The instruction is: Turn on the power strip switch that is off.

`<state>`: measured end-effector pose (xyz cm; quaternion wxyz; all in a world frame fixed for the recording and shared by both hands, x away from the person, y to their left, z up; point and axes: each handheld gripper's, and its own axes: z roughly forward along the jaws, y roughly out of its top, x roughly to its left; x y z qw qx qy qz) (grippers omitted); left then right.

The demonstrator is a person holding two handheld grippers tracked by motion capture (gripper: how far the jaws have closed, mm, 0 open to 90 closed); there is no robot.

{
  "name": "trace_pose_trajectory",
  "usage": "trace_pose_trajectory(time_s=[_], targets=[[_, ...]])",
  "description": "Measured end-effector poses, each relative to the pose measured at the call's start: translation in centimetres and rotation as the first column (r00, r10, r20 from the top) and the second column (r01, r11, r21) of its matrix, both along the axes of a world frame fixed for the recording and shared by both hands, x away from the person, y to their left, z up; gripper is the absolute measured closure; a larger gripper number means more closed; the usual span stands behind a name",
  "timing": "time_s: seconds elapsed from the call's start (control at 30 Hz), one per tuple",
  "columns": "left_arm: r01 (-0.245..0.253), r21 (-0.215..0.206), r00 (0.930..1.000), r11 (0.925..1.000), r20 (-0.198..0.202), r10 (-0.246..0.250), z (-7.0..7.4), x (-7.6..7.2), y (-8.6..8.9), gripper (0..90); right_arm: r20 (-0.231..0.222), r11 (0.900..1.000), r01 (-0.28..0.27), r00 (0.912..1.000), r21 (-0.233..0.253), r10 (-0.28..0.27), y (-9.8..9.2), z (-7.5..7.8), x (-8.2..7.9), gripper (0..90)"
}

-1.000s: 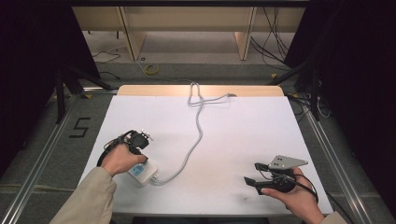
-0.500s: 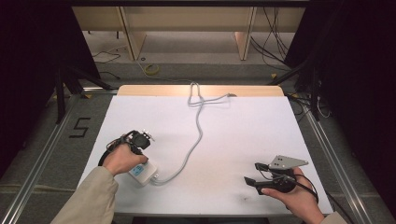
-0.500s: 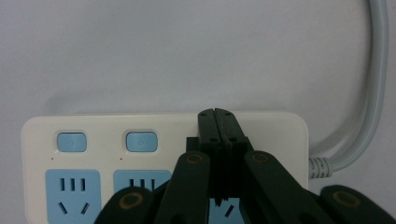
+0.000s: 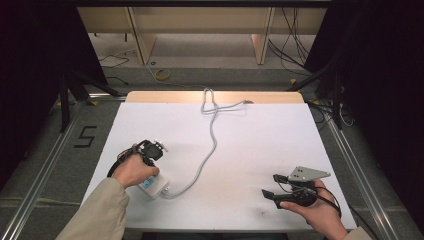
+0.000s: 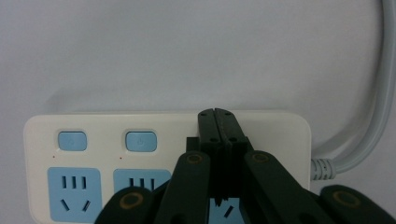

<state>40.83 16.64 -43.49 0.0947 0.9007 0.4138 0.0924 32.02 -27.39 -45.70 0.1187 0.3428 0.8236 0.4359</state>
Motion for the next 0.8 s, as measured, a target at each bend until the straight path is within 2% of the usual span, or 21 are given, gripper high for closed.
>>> trace_pose_trajectory(time_s=[0.2,0.4,0.8], targets=[[0.001,-0.003,1.0,1.0,0.002,-0.001,0.02,-0.03,0.04,90.0,-0.001,1.0,-0.001,1.0,-0.001,0.001,-0.02,-0.01,0.02,29.8],[-0.02,-0.035,0.9998,0.9992,0.001,0.02,0.02,0.0,0.43,90.0,-0.001,1.0,0.0,1.0,0.002,0.0,-0.02,-0.02,0.06,29.8],[-0.021,-0.034,0.9997,0.9992,0.015,0.022,-0.02,-0.19,0.36,90.0,-0.001,1.0,0.0,1.0,0.002,0.0,-0.04,0.0,0.04,29.8]])
